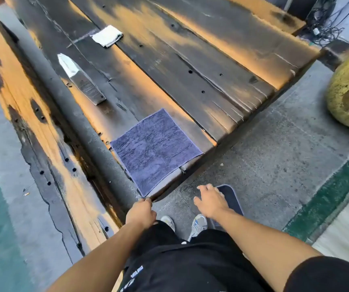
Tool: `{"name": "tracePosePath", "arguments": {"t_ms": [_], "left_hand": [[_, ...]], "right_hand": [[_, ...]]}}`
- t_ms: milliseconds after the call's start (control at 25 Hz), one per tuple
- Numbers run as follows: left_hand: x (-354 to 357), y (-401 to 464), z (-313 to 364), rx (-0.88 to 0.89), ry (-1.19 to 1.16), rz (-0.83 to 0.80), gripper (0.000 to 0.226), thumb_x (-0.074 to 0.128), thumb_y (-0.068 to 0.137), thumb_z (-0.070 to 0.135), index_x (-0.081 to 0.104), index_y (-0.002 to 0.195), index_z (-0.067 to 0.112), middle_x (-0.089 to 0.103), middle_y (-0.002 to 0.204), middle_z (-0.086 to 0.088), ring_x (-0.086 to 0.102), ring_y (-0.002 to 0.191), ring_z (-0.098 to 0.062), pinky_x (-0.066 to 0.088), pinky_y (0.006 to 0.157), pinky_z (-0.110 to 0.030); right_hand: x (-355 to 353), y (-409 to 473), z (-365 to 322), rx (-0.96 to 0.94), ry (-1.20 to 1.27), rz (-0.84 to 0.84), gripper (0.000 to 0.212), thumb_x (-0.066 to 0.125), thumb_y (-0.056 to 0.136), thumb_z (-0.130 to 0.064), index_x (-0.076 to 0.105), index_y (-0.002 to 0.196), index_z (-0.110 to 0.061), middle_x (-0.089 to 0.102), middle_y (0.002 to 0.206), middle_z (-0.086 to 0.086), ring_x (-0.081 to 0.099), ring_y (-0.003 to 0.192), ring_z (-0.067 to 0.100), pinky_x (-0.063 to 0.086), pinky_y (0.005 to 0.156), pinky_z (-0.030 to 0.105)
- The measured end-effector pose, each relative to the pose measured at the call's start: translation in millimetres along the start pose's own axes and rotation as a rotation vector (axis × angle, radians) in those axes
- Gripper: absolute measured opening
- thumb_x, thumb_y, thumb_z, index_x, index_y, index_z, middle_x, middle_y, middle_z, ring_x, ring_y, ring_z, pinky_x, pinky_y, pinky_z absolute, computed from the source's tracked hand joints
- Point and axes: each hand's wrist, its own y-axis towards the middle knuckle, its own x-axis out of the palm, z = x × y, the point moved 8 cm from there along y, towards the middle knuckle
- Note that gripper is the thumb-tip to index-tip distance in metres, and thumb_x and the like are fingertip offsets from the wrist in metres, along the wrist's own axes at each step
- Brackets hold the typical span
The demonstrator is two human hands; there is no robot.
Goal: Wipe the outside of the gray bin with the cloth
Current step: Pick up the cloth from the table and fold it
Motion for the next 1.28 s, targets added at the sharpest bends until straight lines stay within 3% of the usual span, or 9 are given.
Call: {"name": "tracePosePath", "arguments": {"t_ms": [280,520,840,960,1120,1280], "left_hand": [[-27,33,-19,0.035,-0.049,0.164,0.019,0.051,0.086,0.018,0.057,0.102,0.009,0.063,0.107,-0.012,0.061,0.105,-0.035,0.053,0.082,-0.042],[-31,62,-20,0.174,0.092,0.097,0.030,0.055,0.082,0.016,0.052,0.111,0.010,0.058,0.114,-0.011,0.057,0.110,-0.035,0.049,0.086,-0.044],[-29,71,-18,0.271,0.190,0.037,0.036,0.057,0.079,0.016,0.052,0.114,0.012,0.054,0.117,-0.009,0.054,0.111,-0.033,0.045,0.085,-0.042],[-32,74,-21,0.310,0.175,0.081,0.031,0.060,0.073,0.015,0.057,0.104,0.012,0.059,0.107,-0.008,0.059,0.101,-0.033,0.046,0.080,-0.042],[-35,76,-29,0.339,0.159,0.097,0.022,0.072,0.059,0.019,0.058,0.075,0.014,0.060,0.079,-0.006,0.063,0.071,-0.031,0.048,0.058,-0.035],[-31,74,-41,0.321,-0.020,0.091,0.011,0.060,0.069,0.021,0.058,0.073,0.011,0.059,0.078,-0.009,0.061,0.071,-0.033,0.053,0.061,-0.039]], "right_hand": [[-42,48,-16,0.005,-0.050,0.064,0.047,0.052,0.096,-0.030,0.047,0.142,-0.021,0.046,0.137,0.009,0.046,0.126,0.030,0.043,0.103,0.043],[-78,84,-23,0.065,-0.068,0.162,0.037,0.055,0.092,-0.019,0.056,0.129,-0.021,0.045,0.129,0.008,0.044,0.121,0.029,0.044,0.100,0.042],[-96,115,-29,0.052,-0.146,0.163,0.044,0.056,0.087,-0.001,0.056,0.125,-0.023,0.042,0.126,0.004,0.045,0.114,0.027,0.045,0.094,0.040],[-104,127,-31,-0.036,-0.251,0.143,0.043,0.060,0.084,0.000,0.058,0.121,-0.022,0.048,0.122,0.005,0.047,0.112,0.028,0.048,0.093,0.041],[-109,140,-32,-0.193,-0.377,0.170,0.032,0.062,0.082,-0.003,0.063,0.110,-0.019,0.056,0.108,0.004,0.053,0.098,0.027,0.051,0.086,0.042],[-115,149,-28,-0.262,-0.326,0.196,0.016,0.062,0.085,-0.010,0.069,0.099,-0.015,0.059,0.100,0.004,0.053,0.095,0.026,0.051,0.088,0.042]]}}
